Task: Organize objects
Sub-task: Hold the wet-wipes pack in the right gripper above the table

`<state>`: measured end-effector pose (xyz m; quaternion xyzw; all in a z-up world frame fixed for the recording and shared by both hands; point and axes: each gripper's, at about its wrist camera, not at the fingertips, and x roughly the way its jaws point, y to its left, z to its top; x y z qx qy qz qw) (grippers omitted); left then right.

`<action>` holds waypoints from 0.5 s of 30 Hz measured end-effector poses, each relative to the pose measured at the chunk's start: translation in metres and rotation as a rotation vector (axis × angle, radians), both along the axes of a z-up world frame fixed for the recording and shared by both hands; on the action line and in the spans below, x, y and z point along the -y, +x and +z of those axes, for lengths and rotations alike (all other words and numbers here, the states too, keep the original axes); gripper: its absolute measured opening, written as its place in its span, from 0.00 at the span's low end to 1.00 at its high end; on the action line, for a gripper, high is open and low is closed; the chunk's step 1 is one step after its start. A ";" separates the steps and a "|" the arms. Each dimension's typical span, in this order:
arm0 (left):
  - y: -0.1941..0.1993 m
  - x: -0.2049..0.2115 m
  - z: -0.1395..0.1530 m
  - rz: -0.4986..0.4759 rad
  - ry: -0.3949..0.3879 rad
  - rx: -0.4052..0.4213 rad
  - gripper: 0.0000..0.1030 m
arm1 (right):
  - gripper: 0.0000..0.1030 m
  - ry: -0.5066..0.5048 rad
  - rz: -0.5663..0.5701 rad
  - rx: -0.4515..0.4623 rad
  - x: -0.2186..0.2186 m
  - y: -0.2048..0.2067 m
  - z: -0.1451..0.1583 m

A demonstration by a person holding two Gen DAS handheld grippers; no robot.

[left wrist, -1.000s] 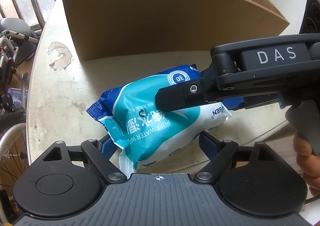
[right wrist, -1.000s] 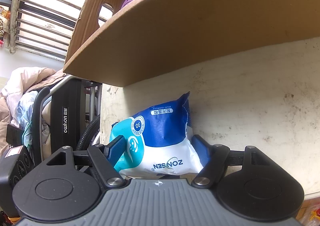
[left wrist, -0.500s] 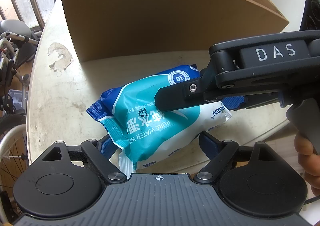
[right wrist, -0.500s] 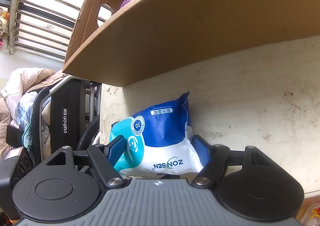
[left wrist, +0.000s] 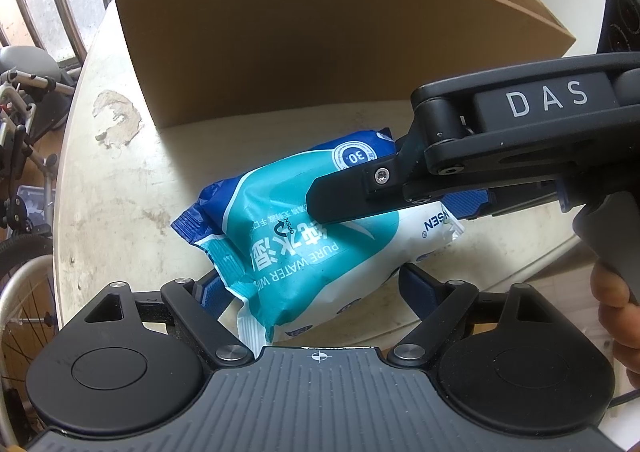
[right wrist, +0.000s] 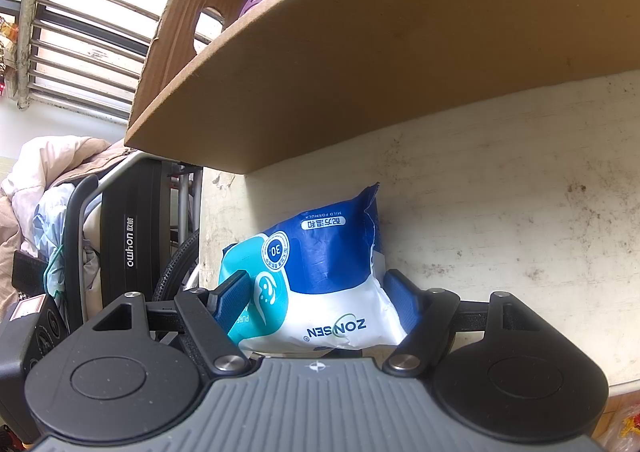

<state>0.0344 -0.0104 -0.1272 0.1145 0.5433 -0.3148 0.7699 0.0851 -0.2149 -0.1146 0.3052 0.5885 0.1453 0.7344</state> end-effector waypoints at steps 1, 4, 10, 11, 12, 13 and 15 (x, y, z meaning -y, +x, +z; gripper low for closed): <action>0.001 0.000 0.000 -0.001 0.000 0.000 0.83 | 0.74 0.000 0.000 0.000 0.000 0.000 0.000; -0.005 -0.003 0.000 0.000 0.000 0.000 0.83 | 0.74 0.000 0.000 0.000 0.000 0.000 0.000; -0.013 -0.010 0.000 -0.004 0.001 0.002 0.83 | 0.74 0.001 -0.001 0.000 0.000 0.000 0.000; -0.015 -0.010 0.000 -0.004 0.001 0.002 0.83 | 0.74 0.001 -0.001 0.000 -0.001 0.000 0.000; -0.014 -0.011 0.000 -0.005 0.001 0.003 0.83 | 0.74 0.001 -0.001 0.000 -0.001 0.000 0.000; -0.014 -0.011 0.000 -0.005 0.002 0.004 0.83 | 0.74 0.002 -0.001 0.001 -0.001 0.000 0.000; -0.012 -0.014 0.001 -0.006 0.003 0.004 0.84 | 0.74 0.002 -0.002 0.000 -0.001 -0.001 0.000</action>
